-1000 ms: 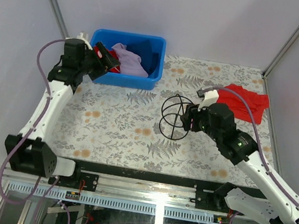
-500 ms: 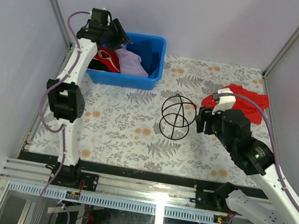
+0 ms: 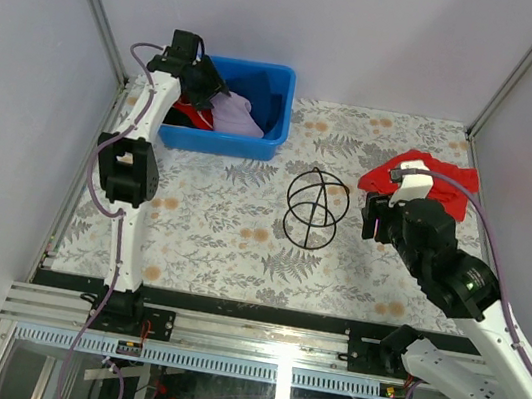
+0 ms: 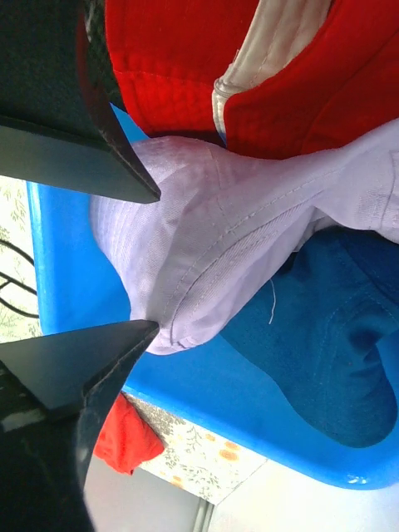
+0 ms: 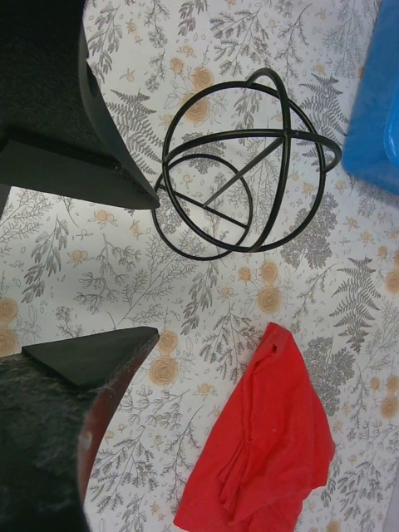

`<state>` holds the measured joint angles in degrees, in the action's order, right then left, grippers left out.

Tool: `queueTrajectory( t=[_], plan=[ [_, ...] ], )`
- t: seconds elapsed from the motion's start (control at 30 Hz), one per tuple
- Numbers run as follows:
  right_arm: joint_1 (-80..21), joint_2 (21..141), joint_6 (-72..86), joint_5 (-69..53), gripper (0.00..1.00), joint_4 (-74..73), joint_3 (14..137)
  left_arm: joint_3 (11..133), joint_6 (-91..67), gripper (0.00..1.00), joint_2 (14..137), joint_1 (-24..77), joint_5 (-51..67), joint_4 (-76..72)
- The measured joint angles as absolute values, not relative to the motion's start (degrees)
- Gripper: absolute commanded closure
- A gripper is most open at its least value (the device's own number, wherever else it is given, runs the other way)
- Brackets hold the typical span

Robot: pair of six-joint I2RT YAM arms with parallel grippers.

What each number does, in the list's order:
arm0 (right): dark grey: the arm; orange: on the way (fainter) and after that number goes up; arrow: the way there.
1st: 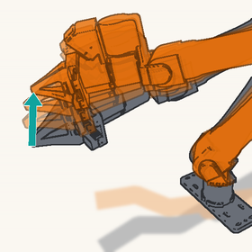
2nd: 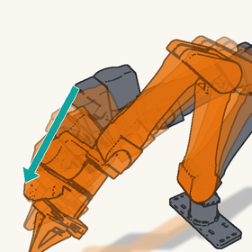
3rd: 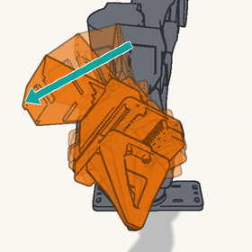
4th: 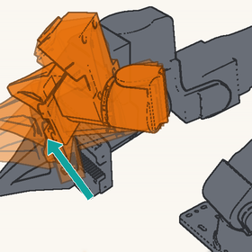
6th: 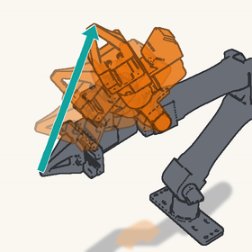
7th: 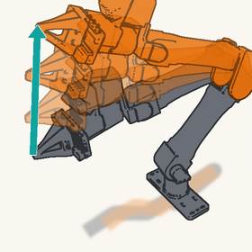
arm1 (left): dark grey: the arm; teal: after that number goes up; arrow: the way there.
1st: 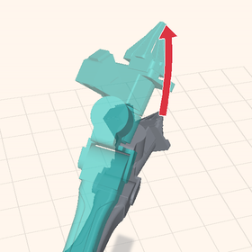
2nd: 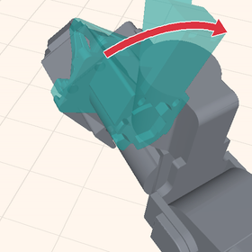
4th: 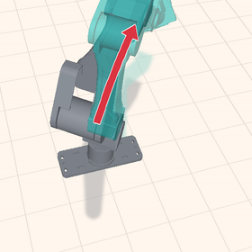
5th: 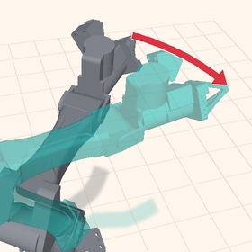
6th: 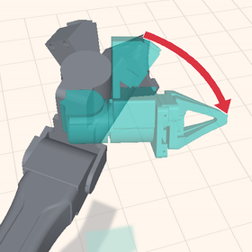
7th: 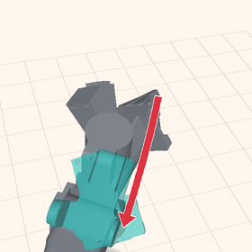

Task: Stack the hats

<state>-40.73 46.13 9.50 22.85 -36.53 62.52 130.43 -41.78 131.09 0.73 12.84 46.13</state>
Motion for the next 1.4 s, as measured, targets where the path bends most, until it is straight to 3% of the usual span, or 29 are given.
queueTrajectory(
  t=[0.4, 1.0, 1.23, 1.4],
  plan=[
    [-40.7, 47.2, 10.8, 22.8, 0.35, -37.1, 62.5, 124.6, -50.2, 0.27, 130.3, 0.6, 13.0, 38.8],
    [-40.7, 48.8, 10.9, 21.8, 0.35, -38.1, 62.5, 123.2, -56.8, 0.25, 130.0, -0.4, 16.2, 31.1],
    [-40.7, 49.4, 10.9, 21.5, 0.35, -38.1, 62.5, 123.3, -56.0, 0.54, 132.2, -0.4, 18.2, 30.8],
    [-40.7, 49.4, 10.9, 21.4, 0.35, -38.0, 62.5, 122.7, -54.3, 0.97, 132.5, -0.5, 19.3, 30.5]
  ],
)
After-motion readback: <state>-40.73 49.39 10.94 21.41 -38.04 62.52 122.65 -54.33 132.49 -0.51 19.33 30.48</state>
